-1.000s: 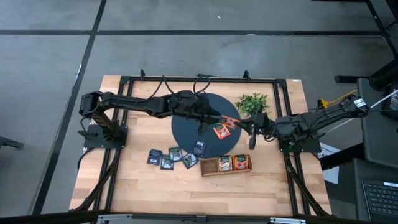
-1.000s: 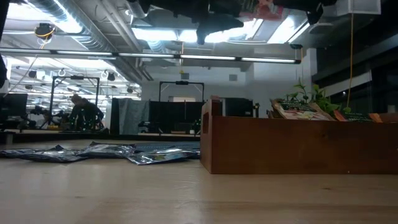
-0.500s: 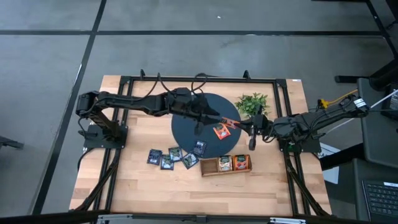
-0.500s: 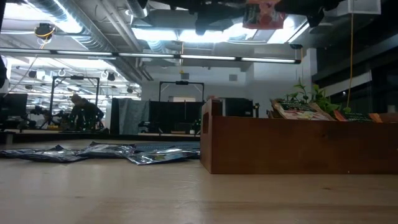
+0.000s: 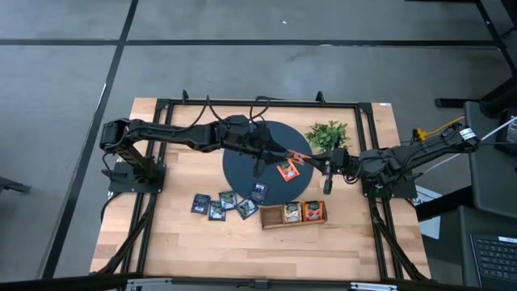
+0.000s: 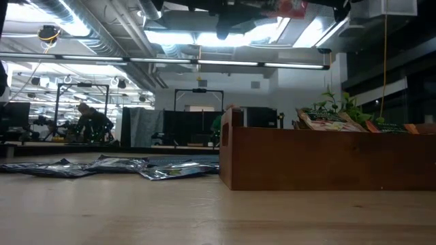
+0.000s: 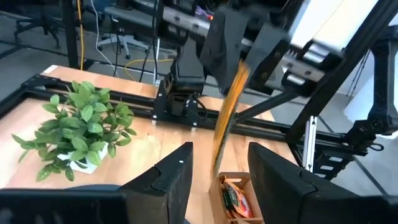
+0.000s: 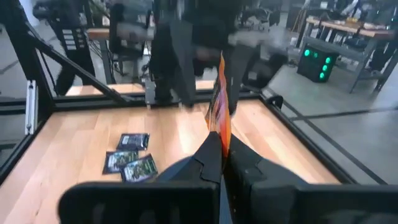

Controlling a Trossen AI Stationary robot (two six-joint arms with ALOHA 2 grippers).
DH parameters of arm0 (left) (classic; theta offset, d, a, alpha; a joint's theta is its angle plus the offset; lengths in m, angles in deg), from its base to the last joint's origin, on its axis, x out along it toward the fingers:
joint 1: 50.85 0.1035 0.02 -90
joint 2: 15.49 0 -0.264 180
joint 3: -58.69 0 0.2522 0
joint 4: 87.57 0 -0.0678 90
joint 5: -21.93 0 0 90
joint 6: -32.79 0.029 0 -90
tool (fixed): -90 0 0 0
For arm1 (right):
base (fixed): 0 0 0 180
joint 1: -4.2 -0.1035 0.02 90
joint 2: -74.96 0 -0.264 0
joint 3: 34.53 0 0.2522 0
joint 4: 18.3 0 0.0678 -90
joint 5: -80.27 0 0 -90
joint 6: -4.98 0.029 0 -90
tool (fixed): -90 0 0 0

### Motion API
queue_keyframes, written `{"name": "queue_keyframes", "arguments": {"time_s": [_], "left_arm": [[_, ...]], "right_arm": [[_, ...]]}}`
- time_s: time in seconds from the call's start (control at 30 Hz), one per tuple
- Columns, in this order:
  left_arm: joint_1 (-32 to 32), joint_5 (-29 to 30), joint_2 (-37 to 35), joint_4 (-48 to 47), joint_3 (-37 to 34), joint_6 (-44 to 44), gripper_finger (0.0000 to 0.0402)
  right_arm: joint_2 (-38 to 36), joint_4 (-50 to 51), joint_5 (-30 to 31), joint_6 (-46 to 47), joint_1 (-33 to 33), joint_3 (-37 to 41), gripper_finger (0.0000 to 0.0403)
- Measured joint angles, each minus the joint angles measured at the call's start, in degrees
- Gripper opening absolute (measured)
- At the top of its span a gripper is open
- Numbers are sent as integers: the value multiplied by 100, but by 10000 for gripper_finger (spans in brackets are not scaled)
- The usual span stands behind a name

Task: Pick & Place Tea
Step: Put the orange tea bag into the right section of the wooden organizer

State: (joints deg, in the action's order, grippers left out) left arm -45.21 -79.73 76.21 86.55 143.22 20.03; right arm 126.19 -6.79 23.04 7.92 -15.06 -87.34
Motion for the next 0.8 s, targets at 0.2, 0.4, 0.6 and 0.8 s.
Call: {"name": "queue_keyframes", "arguments": {"time_s": [0.2,0.4,0.6,0.8], "left_arm": [[-45,0,211,325,-2,9,151],[-41,0,223,414,-4,68,143],[-41,-2,223,433,-4,150,108],[-78,-45,223,411,-3,209,50]], "right_arm": [[128,-336,-456,-59,83,0,8],[234,-339,-526,-48,155,0,8],[242,-344,-537,-61,155,0,9],[242,-314,-535,-63,154,0,17]]}}
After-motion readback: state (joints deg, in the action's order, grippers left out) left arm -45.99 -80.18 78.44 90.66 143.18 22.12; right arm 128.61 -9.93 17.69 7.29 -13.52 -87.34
